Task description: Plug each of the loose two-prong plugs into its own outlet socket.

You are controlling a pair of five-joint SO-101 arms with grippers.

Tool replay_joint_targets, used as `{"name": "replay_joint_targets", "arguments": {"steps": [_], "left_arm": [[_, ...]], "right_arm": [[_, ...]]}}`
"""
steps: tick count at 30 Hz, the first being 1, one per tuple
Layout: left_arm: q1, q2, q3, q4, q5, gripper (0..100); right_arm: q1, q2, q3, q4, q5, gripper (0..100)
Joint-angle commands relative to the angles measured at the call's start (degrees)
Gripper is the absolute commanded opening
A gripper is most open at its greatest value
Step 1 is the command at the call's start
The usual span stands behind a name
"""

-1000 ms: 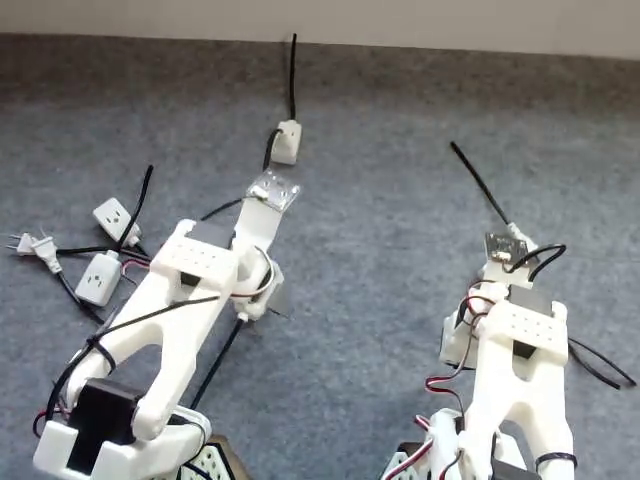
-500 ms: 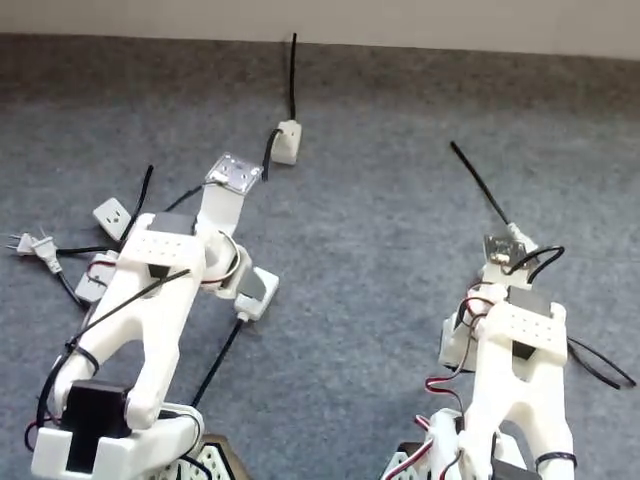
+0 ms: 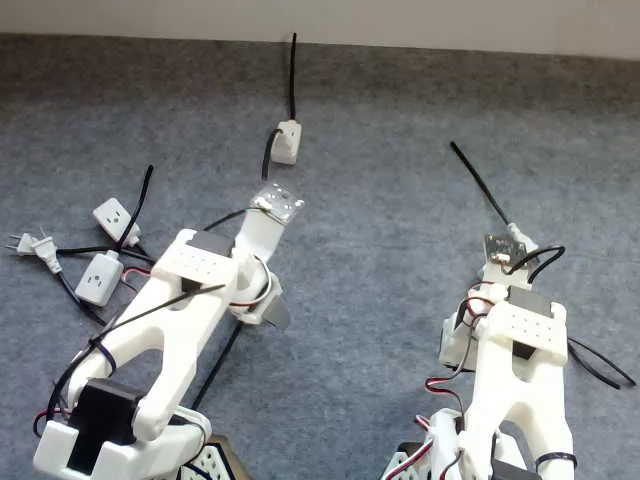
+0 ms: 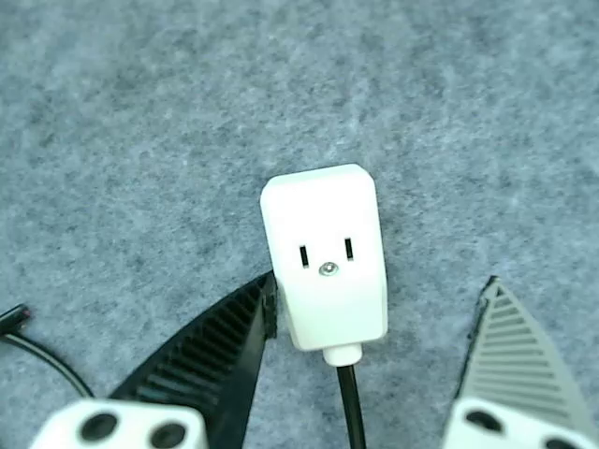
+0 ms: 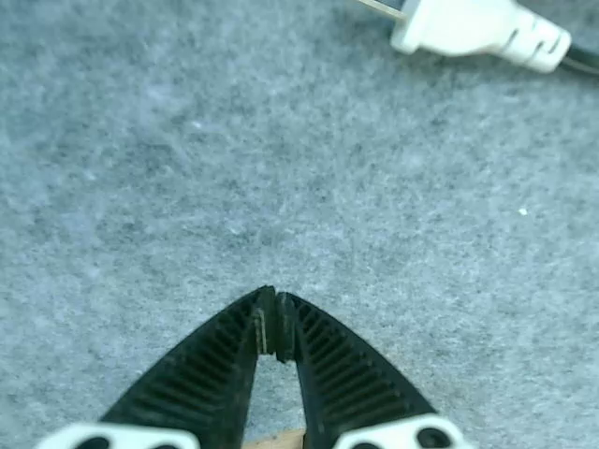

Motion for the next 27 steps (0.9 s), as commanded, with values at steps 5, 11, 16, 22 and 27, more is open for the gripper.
{"name": "replay_joint_targets", "arguments": {"steps": [5,11,16,22,27], "left_arm": [[9.36,-1.10,1.27,-0.53,4.75,33],[14.64,-1.27,1.63,-0.44,4.92,33],[15.43,-1.71,1.27,-0.44,9.93,33],[12.09,-1.71,-3.30,3.60,9.93,31],[4.09,-1.27,-8.75,9.41,9.58,22]], "right_arm": [[0.31,-0.31,-0.13,-0.66,-0.18,0.7],[0.31,-0.31,-0.13,-0.66,-0.18,0.7],[0.31,-0.31,-0.13,-0.66,-0.18,0.7],[0.31,-0.31,-0.13,-0.66,-0.18,0.7],[0.31,-0.31,0.13,-2.42,-0.18,0.7]]}}
